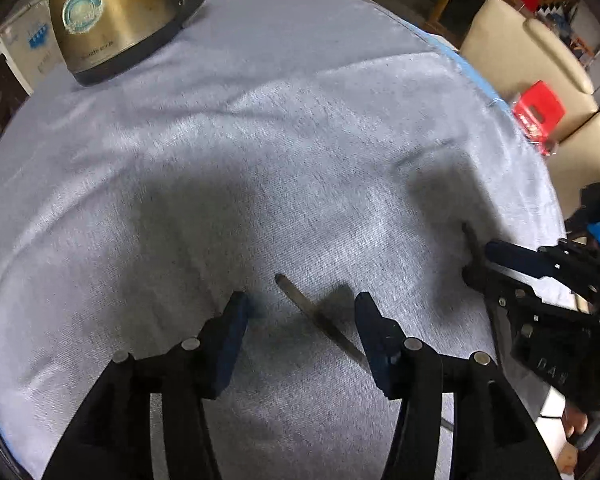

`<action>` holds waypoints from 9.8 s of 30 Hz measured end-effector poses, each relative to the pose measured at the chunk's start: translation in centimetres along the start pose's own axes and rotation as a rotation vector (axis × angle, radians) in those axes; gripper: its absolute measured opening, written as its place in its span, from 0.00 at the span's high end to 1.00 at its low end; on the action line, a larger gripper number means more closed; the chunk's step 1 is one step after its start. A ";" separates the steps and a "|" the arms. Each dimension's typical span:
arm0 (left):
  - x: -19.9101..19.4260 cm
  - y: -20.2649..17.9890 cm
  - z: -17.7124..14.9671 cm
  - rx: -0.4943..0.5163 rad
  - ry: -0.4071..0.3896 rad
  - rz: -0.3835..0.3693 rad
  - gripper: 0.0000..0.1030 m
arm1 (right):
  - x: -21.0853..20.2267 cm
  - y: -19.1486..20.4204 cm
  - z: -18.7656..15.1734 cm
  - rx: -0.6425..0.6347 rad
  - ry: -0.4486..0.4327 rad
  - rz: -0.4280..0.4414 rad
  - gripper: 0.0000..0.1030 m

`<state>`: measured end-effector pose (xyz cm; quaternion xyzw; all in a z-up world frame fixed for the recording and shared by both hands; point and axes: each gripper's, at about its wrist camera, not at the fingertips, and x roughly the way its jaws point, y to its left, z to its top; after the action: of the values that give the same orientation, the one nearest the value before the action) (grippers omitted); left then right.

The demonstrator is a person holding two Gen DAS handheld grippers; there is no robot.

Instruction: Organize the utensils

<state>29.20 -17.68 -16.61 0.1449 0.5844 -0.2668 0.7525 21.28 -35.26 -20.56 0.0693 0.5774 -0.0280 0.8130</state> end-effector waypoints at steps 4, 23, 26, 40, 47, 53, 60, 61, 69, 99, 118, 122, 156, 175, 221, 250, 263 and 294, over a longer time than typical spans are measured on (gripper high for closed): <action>0.0 -1.0 0.3 0.038 -0.061 0.077 0.82 | 0.0 0.7 0.0 -0.045 -0.027 -0.059 0.83; -15.6 8.7 -7.1 -0.250 -0.585 0.189 0.95 | -15.5 -2.4 -5.5 0.096 -0.549 0.208 0.94; -19.5 8.9 -10.1 -0.269 -0.694 0.241 0.95 | -18.7 -0.8 -7.5 0.095 -0.651 0.202 0.94; -27.1 5.8 -20.8 -0.311 -0.884 0.427 0.95 | -26.8 1.5 -16.0 0.142 -0.897 0.169 0.94; -29.1 4.3 -23.8 -0.338 -0.907 0.460 0.95 | -30.6 3.1 -18.5 0.130 -0.969 0.225 0.94; -30.3 3.3 -25.6 -0.357 -0.934 0.467 0.95 | -32.7 5.4 -19.7 0.091 -1.004 0.279 0.94; -30.7 3.0 -26.5 -0.380 -0.937 0.451 0.95 | -32.9 8.0 -20.2 0.059 -0.997 0.337 0.94; -30.6 3.0 -26.6 -0.386 -0.935 0.445 0.95 | -32.8 8.3 -20.1 0.055 -0.996 0.344 0.94; -31.2 2.4 -27.8 -0.419 -0.951 0.360 0.95 | -31.8 9.4 -20.5 0.060 -0.994 0.394 0.94; -34.7 -1.3 -32.1 -0.422 -1.214 0.139 0.95 | -30.9 9.4 -23.3 0.174 -1.188 0.374 0.94; -31.2 -3.4 -31.7 -0.428 -1.285 0.180 0.95 | -29.5 14.0 -24.8 0.155 -1.444 0.176 0.94; -31.0 -3.6 -31.6 -0.427 -1.280 0.190 0.95 | -29.1 14.3 -24.7 0.158 -1.448 0.159 0.94; -28.2 -2.1 -32.2 -0.447 -1.091 0.147 0.94 | -27.9 15.8 -26.1 -0.034 -1.260 0.148 0.94; -27.8 -3.2 -31.6 -0.410 -1.023 0.173 0.93 | -26.5 15.0 -25.4 -0.028 -1.133 0.151 0.94; -29.8 -3.3 -27.2 -0.354 -0.813 0.205 0.35 | -29.2 13.8 -22.9 0.015 -1.090 0.176 0.34; -32.4 -6.4 -30.9 -0.296 -0.754 0.401 0.12 | -32.2 12.1 -25.3 0.049 -0.918 0.147 0.26; -29.4 -6.7 -32.5 -0.309 -0.653 0.537 0.11 | -30.4 10.9 -26.8 0.100 -0.727 0.173 0.22; -29.3 -5.3 -36.1 -0.378 -0.628 0.535 0.11 | -29.4 15.6 -27.3 -0.008 -0.572 0.092 0.22</action>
<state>-7.92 3.95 1.97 0.0630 0.3080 0.0175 0.9491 -12.05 -16.88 -0.38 0.0815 0.3208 -0.0070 0.9436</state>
